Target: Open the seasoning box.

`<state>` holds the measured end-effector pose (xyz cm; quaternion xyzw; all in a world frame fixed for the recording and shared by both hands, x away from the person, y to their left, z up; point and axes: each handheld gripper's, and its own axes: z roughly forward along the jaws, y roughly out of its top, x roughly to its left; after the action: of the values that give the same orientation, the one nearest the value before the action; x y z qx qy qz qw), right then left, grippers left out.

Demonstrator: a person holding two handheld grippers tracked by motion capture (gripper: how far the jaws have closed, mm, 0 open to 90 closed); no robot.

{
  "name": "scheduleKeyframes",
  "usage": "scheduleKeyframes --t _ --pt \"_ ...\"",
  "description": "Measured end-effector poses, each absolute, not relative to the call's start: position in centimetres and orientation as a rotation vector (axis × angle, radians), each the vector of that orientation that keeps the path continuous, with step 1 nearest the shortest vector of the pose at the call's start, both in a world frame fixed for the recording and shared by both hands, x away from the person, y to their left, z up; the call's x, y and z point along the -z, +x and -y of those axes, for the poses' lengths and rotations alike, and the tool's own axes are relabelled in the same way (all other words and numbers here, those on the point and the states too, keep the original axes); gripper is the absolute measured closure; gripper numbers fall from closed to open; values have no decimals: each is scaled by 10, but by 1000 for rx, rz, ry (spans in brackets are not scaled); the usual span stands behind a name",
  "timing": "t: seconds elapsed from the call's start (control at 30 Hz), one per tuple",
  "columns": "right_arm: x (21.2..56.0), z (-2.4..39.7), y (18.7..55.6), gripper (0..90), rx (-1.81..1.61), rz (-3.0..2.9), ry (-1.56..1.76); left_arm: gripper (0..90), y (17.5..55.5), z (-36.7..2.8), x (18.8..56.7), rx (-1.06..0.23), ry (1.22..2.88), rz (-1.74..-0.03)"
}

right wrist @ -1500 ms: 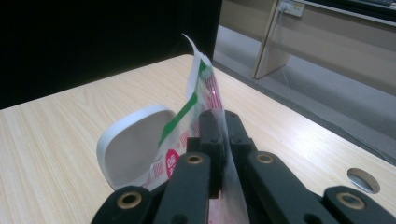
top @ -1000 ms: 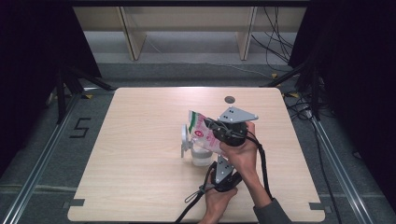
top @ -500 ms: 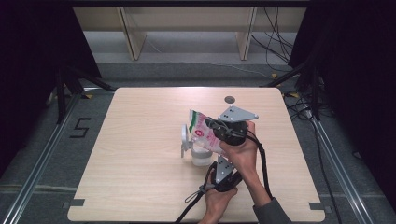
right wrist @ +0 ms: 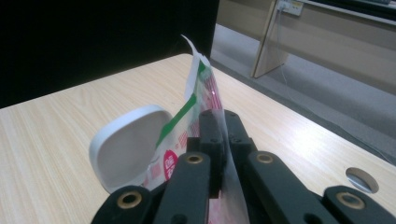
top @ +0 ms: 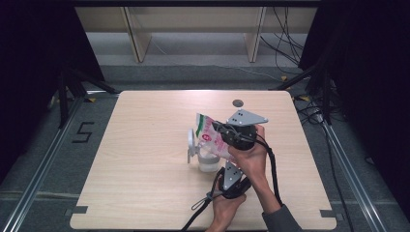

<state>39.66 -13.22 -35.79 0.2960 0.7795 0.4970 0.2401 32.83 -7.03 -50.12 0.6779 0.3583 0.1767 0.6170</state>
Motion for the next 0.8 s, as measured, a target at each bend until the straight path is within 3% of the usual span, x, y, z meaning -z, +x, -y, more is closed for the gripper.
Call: scheduleKeyframes --t 0.8 --pt "356 133 396 895 -1362 -2143 820 793 326 71 499 -409 1547 -812"
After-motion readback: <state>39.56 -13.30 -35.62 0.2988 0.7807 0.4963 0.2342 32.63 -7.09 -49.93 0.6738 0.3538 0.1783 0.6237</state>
